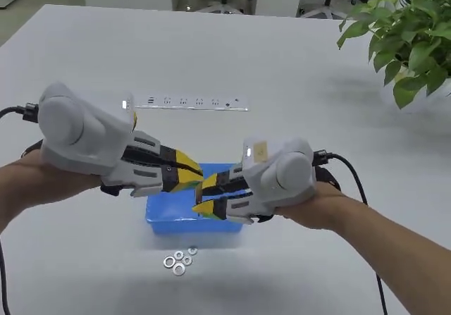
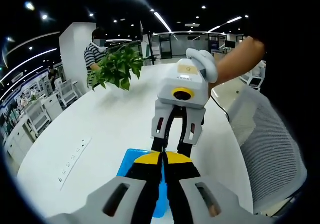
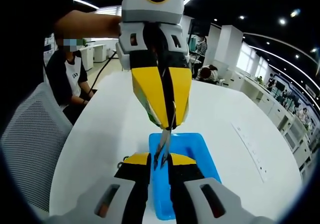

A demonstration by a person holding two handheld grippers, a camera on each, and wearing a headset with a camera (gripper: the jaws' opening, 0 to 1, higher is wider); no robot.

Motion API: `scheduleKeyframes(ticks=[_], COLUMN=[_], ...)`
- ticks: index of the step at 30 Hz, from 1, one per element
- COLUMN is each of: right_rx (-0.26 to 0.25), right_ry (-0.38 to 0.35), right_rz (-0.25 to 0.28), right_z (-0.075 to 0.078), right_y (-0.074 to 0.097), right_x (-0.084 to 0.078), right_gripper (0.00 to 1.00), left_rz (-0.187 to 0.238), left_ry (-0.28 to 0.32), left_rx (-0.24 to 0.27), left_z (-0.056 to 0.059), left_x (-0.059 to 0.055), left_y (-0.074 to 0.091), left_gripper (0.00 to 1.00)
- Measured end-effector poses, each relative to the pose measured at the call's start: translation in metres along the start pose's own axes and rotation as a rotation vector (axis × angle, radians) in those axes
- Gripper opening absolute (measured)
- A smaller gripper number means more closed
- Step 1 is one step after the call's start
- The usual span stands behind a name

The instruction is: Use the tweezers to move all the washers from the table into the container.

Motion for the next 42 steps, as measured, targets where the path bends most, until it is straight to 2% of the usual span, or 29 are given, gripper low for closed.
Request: scheduleKeyframes(ticks=[10, 18, 27, 42], right_rx=[0.014, 0.036, 0.051, 0.068], right_ry=[0.017, 0.019, 0.008, -0.022], right_rz=[0.001, -0.015, -0.029, -0.054], right_z=[-0.016, -0.03, -0.038, -0.045], right_y=[-0.001, -0.004, -0.006, -0.007], right_x=[0.008, 0.002, -0.006, -0.021], right_gripper=[0.17, 0.18, 0.19, 0.21], left_rz=[-0.012, -0.023, -0.032, -0.037], left_ry=[0.007, 0.009, 0.015, 0.036], left_rx=[0.005, -0.005, -0.017, -0.035], left_z=[0.015, 0.028, 0.036, 0.042], left_x=[-0.003, -0.008, -0.014, -0.025], left_y=[0.01, 0.009, 0.003, -0.013], left_gripper=[0.05, 0.05, 0.05, 0.05])
Point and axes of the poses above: the centre of the closed fingertips' face, and the gripper's own axes: y roughly backward along the fingers, z roughly to its right, x roughly out of its top, the point moved 5 cm from there along y, roughly backward along the fingers, and after that the axes turned 11 degrees about -z, right-handed, at the moved point
